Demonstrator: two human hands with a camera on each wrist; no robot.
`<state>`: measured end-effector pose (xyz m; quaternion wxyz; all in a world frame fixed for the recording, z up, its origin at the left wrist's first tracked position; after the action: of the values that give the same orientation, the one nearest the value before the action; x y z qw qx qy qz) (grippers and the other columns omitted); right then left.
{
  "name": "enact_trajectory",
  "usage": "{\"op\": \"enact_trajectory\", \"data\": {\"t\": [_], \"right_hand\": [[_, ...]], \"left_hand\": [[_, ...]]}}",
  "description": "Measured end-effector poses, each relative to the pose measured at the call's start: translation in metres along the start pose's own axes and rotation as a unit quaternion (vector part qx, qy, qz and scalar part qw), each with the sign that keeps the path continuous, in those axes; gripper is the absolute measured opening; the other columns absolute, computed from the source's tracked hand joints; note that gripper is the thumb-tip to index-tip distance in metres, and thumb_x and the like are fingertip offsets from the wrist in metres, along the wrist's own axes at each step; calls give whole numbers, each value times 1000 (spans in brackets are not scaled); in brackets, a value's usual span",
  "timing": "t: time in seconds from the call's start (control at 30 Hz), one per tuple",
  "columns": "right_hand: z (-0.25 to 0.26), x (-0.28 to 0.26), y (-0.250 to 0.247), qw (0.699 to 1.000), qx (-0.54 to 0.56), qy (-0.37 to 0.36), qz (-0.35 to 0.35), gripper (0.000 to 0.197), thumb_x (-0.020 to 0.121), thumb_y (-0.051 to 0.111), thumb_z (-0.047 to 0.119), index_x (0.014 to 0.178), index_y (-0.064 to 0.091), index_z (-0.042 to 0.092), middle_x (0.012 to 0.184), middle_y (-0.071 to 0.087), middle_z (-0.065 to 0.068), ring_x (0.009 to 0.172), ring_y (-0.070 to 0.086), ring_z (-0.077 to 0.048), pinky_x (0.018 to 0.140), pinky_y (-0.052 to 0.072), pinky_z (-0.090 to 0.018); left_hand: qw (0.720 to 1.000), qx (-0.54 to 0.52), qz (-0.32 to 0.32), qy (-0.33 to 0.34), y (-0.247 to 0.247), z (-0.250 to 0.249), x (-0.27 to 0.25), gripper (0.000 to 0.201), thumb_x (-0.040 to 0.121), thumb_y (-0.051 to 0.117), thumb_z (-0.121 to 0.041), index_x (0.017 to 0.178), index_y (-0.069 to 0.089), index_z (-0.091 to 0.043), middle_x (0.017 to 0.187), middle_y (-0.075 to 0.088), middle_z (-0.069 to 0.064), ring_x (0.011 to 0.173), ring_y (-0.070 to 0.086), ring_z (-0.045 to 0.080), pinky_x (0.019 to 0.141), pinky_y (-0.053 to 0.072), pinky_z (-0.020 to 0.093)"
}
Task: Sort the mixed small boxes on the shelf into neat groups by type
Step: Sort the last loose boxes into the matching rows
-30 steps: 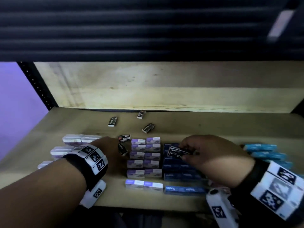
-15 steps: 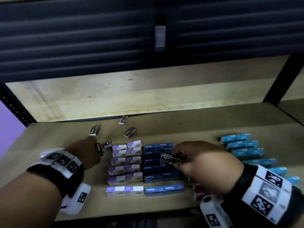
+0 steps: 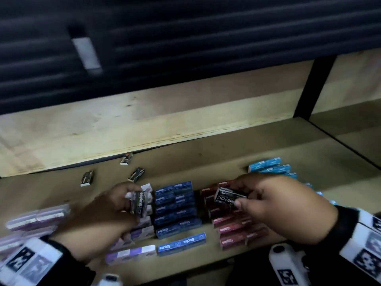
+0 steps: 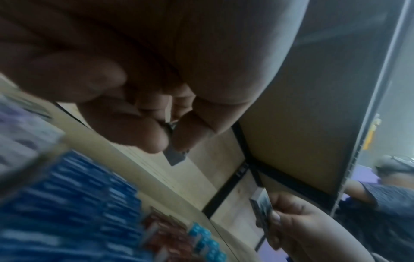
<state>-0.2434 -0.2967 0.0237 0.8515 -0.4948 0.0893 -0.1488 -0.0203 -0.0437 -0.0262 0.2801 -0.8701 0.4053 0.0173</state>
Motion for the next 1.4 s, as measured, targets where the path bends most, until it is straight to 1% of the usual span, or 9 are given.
{"op": "enact_trajectory", "data": {"t": [0.07, 0.13, 0.27, 0.47, 0.67, 0.83, 1.0, 1.2, 1.4], "right_hand": [[-14, -7, -13, 1000, 7, 16, -24, 31, 78, 55, 60, 109, 58, 56, 90, 65, 32, 77, 61, 11, 67, 52, -21], [-30, -16, -27, 997, 24, 39, -61, 27, 80, 60, 53, 106, 60, 56, 85, 67, 30, 69, 62, 12, 62, 52, -23], [-68, -37, -53, 986, 33, 89, -136, 27, 82, 68, 37, 98, 63, 57, 73, 65, 32, 55, 59, 11, 47, 42, -13], [-130, -66, -79, 966, -8, 156, -204, 20, 82, 74, 24, 90, 72, 42, 71, 53, 46, 63, 50, 23, 57, 35, 1], [-194, -82, -85, 958, -35, 218, -184, 16, 84, 69, 33, 95, 70, 45, 86, 67, 23, 75, 58, 5, 62, 38, -18], [-238, -85, -73, 956, -28, 249, -150, 23, 84, 71, 35, 104, 70, 46, 94, 67, 20, 87, 58, -2, 74, 38, -20], [-265, -84, -59, 955, -27, 264, -129, 25, 84, 70, 37, 107, 70, 45, 98, 69, 17, 94, 62, -7, 86, 48, -24], [-286, -83, -53, 955, -29, 270, -114, 25, 85, 64, 35, 107, 68, 46, 85, 63, 18, 86, 61, -5, 78, 48, -22], [-304, -86, -53, 948, -32, 286, -137, 25, 84, 64, 37, 106, 65, 49, 80, 57, 21, 83, 57, -3, 72, 38, -20]], "left_hand": [[999, -5, 33, -5, 22, -15, 6, 64, 54, 60, -15, 109, 59, -49, 81, 73, 8, 52, 61, 25, 52, 48, 32], [998, 9, 55, 5, 47, -29, 16, 66, 57, 54, -12, 112, 59, -49, 86, 73, 6, 50, 60, 22, 50, 45, 28], [996, 34, 65, 43, 97, -69, 33, 64, 56, 47, -17, 110, 61, -49, 83, 73, 2, 48, 53, 15, 51, 38, 26], [974, 158, 102, 122, 164, -135, 50, 56, 59, 48, -34, 107, 55, -63, 70, 63, -24, 46, 51, -5, 45, 36, 16], [912, 320, 116, 230, 232, -188, 80, 51, 79, 60, -33, 125, 49, -53, 84, 61, -20, 67, 54, -4, 58, 35, 16], [884, 362, 130, 265, 292, -214, 110, 25, 78, 66, -38, 102, 61, -41, 79, 65, -20, 74, 59, 2, 60, 39, 18], [856, 408, 151, 279, 342, -225, 134, 23, 70, 64, -44, 93, 61, -44, 83, 68, -19, 77, 63, 0, 70, 52, 22], [828, 459, 128, 295, 378, -234, 148, 18, 69, 65, -45, 87, 62, -42, 78, 61, -17, 69, 56, -1, 54, 38, 17], [814, 479, 142, 296, 395, -239, 152, 10, 71, 68, -41, 73, 58, -41, 76, 62, -16, 67, 56, -1, 52, 37, 18]]}}
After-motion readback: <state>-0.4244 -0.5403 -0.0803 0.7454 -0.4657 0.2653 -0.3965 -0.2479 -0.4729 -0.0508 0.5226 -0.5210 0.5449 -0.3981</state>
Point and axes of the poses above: each hand's wrist, its own x-axis towards the middle knuckle, its own y-axis out of the palm, z = x × y, the point moved 4 cm from there along x, towards the middle knuckle
